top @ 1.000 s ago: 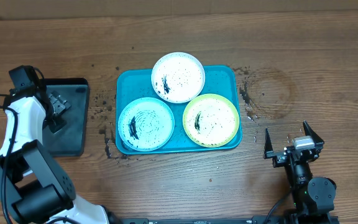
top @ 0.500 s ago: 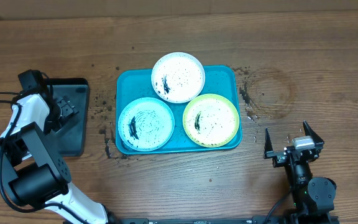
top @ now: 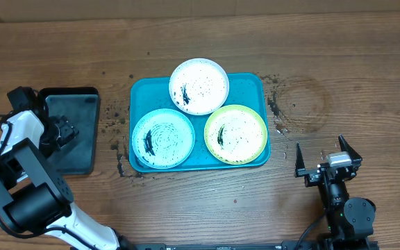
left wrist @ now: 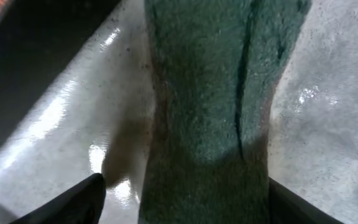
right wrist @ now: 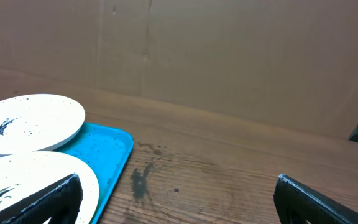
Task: Clean dirty plates on tray and stack at the side
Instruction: 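Grasp the green sponge with the left gripper and wet it in the water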
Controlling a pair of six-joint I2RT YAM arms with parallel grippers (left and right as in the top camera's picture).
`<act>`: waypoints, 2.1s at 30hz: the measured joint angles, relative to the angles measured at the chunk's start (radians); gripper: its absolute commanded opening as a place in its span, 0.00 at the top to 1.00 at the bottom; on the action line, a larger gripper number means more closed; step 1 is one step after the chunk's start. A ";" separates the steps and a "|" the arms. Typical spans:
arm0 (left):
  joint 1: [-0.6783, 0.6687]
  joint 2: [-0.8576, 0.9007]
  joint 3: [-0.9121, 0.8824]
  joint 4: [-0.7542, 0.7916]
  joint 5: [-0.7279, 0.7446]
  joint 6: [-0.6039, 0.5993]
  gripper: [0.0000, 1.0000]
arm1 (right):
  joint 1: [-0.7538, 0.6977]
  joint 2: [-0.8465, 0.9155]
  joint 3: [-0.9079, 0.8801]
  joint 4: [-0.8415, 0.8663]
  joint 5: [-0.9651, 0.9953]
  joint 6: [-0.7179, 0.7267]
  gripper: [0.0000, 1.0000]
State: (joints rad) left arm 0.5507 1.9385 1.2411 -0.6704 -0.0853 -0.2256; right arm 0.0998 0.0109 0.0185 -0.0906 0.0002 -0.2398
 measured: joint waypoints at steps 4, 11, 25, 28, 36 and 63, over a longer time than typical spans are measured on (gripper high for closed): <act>0.000 0.005 0.000 0.013 0.018 -0.002 0.58 | 0.000 0.000 0.000 0.000 0.000 0.000 0.00; 0.000 0.007 0.000 0.025 0.022 -0.003 0.96 | 0.000 0.000 0.000 0.000 0.000 0.001 0.00; 0.000 0.007 0.000 0.121 0.003 0.000 0.00 | 0.000 0.000 0.000 0.001 0.000 0.001 0.00; 0.000 0.007 0.000 0.159 -0.017 0.001 0.00 | 0.000 0.000 0.000 0.001 0.000 0.000 0.00; 0.000 0.007 0.001 0.268 -0.031 0.001 0.12 | 0.000 0.000 0.000 0.000 0.000 0.000 0.00; 0.001 0.055 -0.004 0.254 0.055 0.013 0.89 | 0.000 0.000 0.000 0.001 0.000 0.001 0.00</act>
State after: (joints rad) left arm 0.5518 1.9930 1.2369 -0.4160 -0.0307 -0.2123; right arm 0.0998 0.0109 0.0185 -0.0898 0.0006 -0.2390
